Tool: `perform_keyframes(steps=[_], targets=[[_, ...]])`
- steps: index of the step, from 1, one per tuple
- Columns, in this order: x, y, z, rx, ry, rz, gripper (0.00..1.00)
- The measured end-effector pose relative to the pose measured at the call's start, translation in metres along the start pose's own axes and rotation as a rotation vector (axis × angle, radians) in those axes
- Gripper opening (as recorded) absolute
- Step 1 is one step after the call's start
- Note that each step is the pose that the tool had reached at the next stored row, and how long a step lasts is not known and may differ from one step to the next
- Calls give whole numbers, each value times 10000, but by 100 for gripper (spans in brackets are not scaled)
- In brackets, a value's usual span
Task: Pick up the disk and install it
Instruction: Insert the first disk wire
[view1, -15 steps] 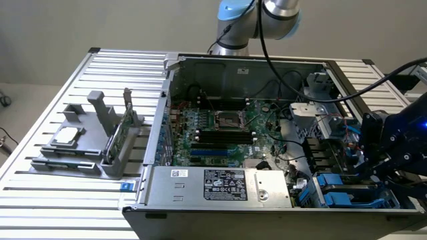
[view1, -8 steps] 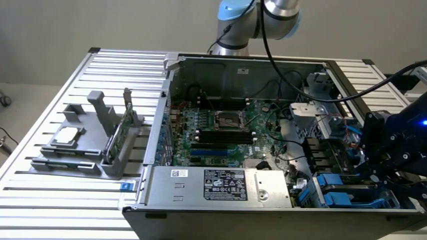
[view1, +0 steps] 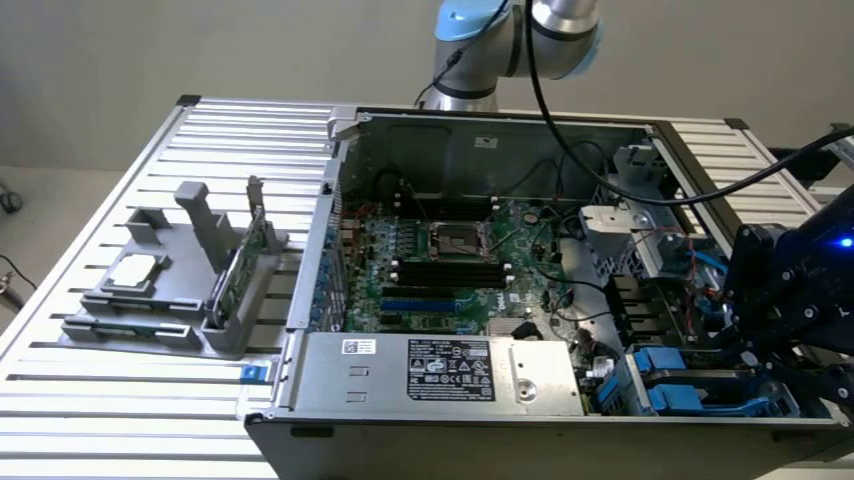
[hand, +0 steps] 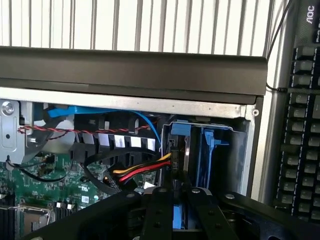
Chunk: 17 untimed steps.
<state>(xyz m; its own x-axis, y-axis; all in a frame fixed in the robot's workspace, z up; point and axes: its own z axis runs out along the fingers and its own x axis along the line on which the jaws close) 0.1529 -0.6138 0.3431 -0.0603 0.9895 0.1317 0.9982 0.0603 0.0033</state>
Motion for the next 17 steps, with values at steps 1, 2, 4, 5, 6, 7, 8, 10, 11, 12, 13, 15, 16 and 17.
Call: perform_keyframes(steps=[1,2,4,5,6,7,8,10,11,12,13,15,16,17], targets=[[0,-1,0,10,1,2,16],[0,-4,0,35,2,7,16],[1,-10,1,105,8,73,16],[1,-12,2,141,10,133,16],[1,-12,2,161,10,197,16],[1,-12,1,165,6,252,16],[1,-12,2,162,0,304,16],[2,-11,4,153,-11,406,16],[6,-10,3,149,-20,443,16],[12,-10,4,145,-25,474,16],[20,-9,5,141,-28,500,16],[36,-8,8,136,-44,548,16],[40,-5,10,133,-54,576,16],[43,-1,11,132,-72,603,16]])
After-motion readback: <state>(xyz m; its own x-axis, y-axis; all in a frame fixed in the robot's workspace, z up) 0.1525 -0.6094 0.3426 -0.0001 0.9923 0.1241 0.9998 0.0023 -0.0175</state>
